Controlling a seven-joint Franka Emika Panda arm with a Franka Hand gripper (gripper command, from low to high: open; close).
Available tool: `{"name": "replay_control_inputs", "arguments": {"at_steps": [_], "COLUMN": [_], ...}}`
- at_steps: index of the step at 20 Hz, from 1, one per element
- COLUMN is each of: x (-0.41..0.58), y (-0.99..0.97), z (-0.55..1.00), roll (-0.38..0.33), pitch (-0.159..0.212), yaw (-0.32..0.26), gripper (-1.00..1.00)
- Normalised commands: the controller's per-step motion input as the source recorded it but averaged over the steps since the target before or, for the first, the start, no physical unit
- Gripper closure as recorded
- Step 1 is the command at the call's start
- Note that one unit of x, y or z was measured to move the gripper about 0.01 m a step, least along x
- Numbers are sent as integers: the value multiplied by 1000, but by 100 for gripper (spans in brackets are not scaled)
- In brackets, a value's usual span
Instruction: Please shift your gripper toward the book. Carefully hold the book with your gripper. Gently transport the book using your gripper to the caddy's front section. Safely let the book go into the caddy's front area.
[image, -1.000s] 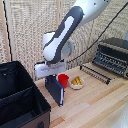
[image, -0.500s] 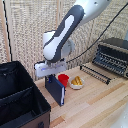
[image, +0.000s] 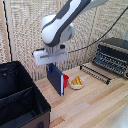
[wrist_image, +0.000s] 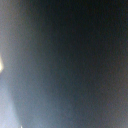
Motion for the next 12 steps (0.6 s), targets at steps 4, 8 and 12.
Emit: {"name": "replay_control_inputs", "arguments": {"at_steps": [4, 8, 12], "x": [-76, -131, -96], "y": [41, 30, 81], "z": [807, 756, 696], "roll": [-13, -7, 0], "pitch": [2, -2, -15], "yaw": [-258, -284, -290], "gripper": [100, 100, 100]}}
